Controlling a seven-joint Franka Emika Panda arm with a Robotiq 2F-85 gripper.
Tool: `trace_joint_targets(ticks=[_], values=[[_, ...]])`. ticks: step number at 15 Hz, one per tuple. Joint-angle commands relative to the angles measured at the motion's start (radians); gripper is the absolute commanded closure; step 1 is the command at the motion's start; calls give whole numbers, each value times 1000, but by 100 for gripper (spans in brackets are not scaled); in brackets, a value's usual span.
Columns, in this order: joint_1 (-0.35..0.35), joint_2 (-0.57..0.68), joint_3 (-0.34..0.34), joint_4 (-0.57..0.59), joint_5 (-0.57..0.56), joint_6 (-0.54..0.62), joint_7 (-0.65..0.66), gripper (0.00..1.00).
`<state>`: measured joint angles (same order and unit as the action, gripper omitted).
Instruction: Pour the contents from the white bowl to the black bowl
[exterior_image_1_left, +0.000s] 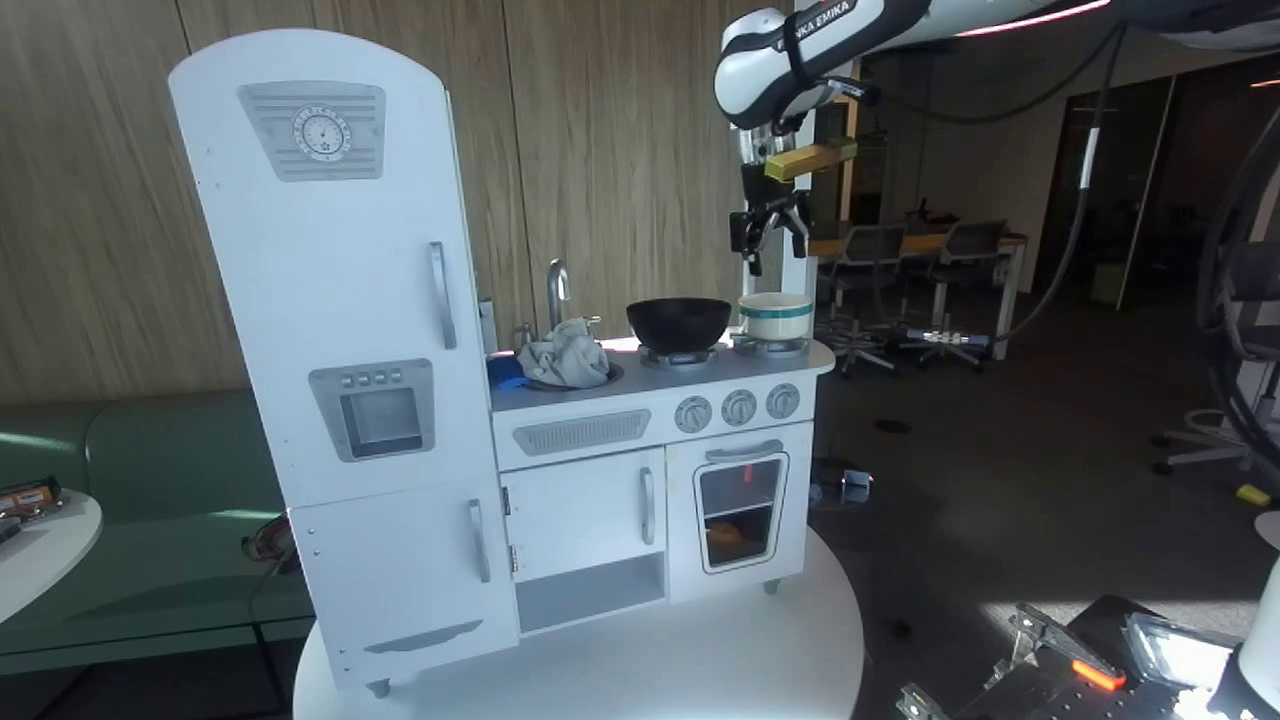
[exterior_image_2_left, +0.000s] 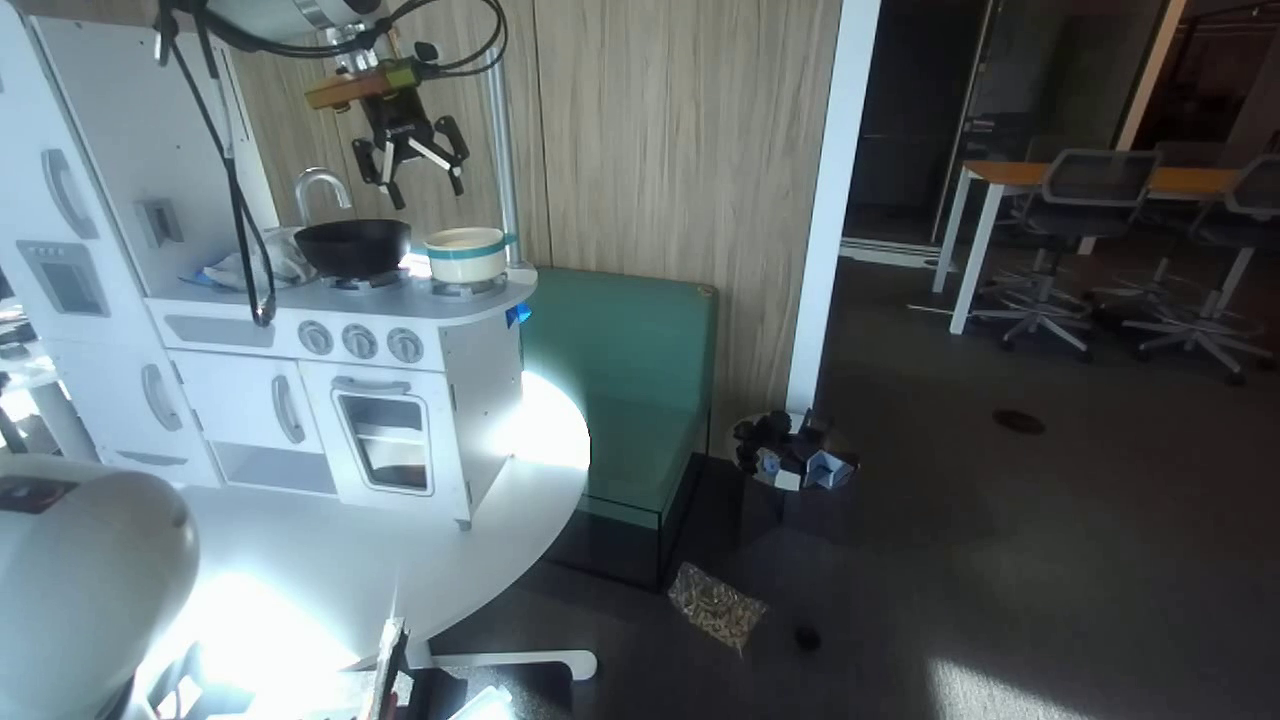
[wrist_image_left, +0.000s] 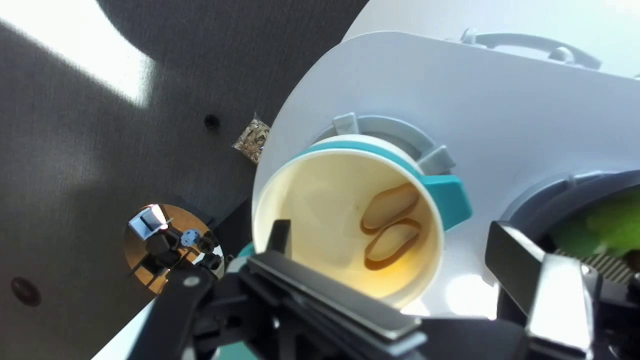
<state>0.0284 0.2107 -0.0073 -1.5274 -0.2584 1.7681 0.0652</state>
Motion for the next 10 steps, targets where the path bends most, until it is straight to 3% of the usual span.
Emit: trace_joint_targets(ticks=[1,5,10], values=[[54,-78,43,-44,-15,-39,10,0],[112,-85,103,-49,-37,-54,-16,0],[146,-81,133,-48,-69,-27,-23,0]])
